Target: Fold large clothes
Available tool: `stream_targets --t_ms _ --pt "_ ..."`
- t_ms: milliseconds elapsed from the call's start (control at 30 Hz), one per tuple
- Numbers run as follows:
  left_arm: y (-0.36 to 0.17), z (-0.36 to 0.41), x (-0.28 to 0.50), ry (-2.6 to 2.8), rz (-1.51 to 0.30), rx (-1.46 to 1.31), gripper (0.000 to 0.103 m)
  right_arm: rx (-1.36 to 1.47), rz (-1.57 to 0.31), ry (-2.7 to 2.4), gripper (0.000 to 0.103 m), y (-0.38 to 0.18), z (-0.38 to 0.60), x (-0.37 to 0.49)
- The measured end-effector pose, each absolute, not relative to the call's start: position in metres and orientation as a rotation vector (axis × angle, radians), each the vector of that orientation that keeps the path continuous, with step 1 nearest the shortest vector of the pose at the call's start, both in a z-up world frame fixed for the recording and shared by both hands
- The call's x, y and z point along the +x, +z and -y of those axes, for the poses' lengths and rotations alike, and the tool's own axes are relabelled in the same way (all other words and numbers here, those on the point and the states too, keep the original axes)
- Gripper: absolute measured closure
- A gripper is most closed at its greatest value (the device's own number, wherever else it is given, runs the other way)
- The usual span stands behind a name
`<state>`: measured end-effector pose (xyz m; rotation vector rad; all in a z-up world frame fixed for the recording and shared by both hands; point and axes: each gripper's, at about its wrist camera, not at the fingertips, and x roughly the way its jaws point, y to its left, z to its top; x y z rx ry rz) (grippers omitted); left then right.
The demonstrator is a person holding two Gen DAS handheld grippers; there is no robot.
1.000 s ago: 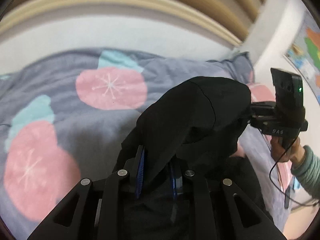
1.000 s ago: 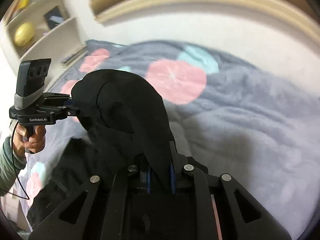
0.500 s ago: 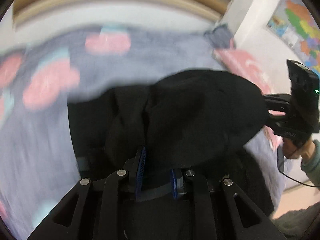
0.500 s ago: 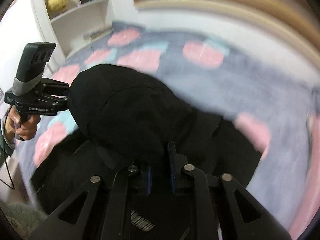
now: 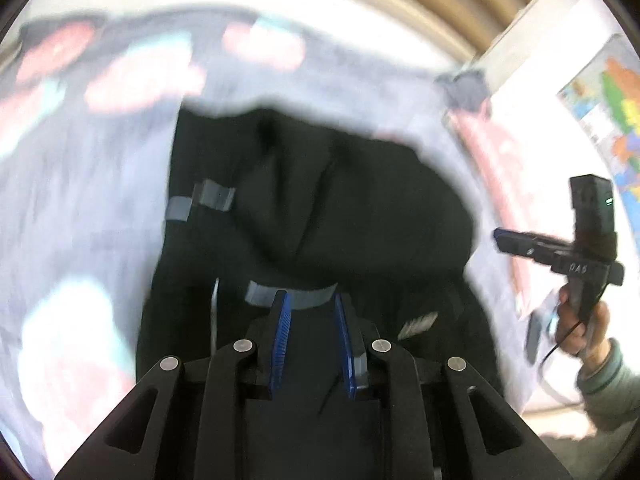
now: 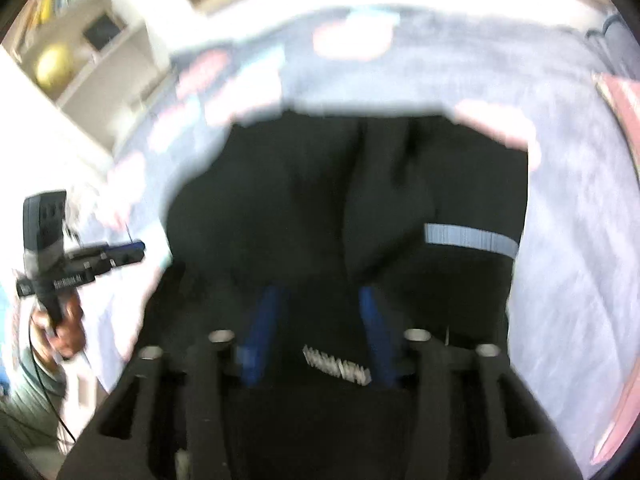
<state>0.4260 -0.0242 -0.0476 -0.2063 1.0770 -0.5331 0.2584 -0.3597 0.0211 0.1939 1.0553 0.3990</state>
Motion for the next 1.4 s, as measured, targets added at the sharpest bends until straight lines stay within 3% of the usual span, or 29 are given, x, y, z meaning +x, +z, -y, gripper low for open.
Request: stream_targets --t_ms 133,267,467,533,700,967,1067,1233,1400 --pt "-0.013 0.047 0.466 -0.576 -0.965 -0.271 0.047 0.209 -1.006 0.372 0.044 0.043 0.335 0.296" --pt "-0.038 0.06 0.511 -0.564 -1.023 -0.33 0.047 0.168 -1.089 0.323 0.044 0.01 0.3 0.322" --pt "-0.15 0.079 0.521 -0.533 -1.294 -0.318 0.047 0.11 -1.339 0.264 0.044 -0.122 0.294 0.322" --pt "-0.182 0.083 0.514 -0.506 -1.348 -0.321 0.047 0.137 -1.324 0.269 0.044 -0.143 0.299 0.315" --pt "-0.181 0.088 0.507 -0.482 -1.302 -0.295 0.047 0.141 -1.293 0.272 0.043 -0.139 0.301 0.311" --pt "-0.121 0.075 0.459 -0.581 -1.186 -0.274 0.047 0.118 -1.165 0.384 0.041 -0.067 0.293 0.259" --pt "-0.136 0.078 0.45 -0.545 -1.225 -0.234 0.047 0.048 -1.212 0.345 0.041 -0.088 0.282 0.255" --pt "-0.207 0.075 0.462 -0.436 -1.376 -0.336 0.045 0.041 -1.311 0.271 0.041 -0.146 0.284 0.261" --pt "-0.187 0.077 0.45 -0.431 -1.352 -0.314 0.046 0.055 -1.333 0.263 0.041 -0.129 0.281 0.258"
